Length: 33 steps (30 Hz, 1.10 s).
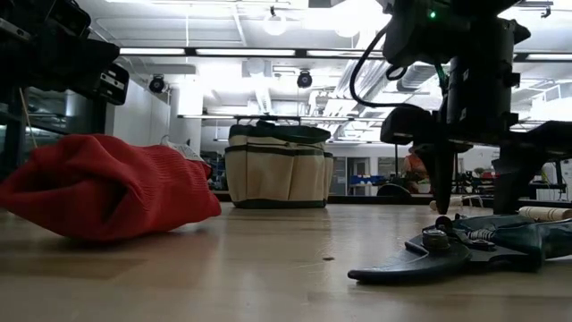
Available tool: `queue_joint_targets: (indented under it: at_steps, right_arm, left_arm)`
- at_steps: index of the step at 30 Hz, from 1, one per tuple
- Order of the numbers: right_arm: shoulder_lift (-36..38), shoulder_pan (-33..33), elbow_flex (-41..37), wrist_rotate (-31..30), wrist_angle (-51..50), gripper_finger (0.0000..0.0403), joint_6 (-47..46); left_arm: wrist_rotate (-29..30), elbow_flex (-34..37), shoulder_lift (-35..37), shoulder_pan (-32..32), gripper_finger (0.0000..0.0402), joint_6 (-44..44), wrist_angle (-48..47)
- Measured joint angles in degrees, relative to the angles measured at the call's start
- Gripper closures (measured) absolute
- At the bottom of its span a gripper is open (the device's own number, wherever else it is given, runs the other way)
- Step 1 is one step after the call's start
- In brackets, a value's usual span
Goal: Pick & Place Garden tools in Gardening bag
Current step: Put the green shears into the white gardening bag
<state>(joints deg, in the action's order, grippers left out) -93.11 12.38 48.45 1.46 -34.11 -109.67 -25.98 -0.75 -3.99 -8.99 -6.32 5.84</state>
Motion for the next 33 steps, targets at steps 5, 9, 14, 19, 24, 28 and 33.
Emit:
queue_joint_targets:
  at_steps: [5,9,14,19,24,28,33]
  right_arm:
    - [-0.40,0.00,0.02,-1.47,-0.14,0.0156,0.23]
    - [-0.95,0.00,0.11,-0.82,0.27,0.0156,0.48]
    - [-2.62,0.41,0.12,-1.05,2.47,0.0156,6.18]
    - [-2.76,-0.19,0.14,0.36,1.98,0.0156,3.16]
    - [-2.82,0.00,0.22,0.30,1.45,0.0156,2.71]
    - [-2.85,0.00,0.17,-0.77,1.35,0.0156,1.32]
    - [-2.94,0.02,0.15,-0.94,0.77,0.0173,1.22]
  left_arm:
    - [0.01,0.00,0.00,0.02,0.0402,0.01,-0.02]
    - [0.16,0.00,0.00,0.01,0.0402,0.01,-0.02]
    - [0.17,0.00,0.00,0.01,0.0402,0.00,-0.03]
    - [0.15,0.00,0.00,0.00,0.0402,0.01,0.00]
    - [0.13,0.00,0.00,0.00,0.0402,0.00,-0.02]
    - [0.13,0.00,0.00,0.02,0.0402,0.00,0.00]
    - [0.11,0.00,0.00,0.02,0.0402,0.02,-0.02]
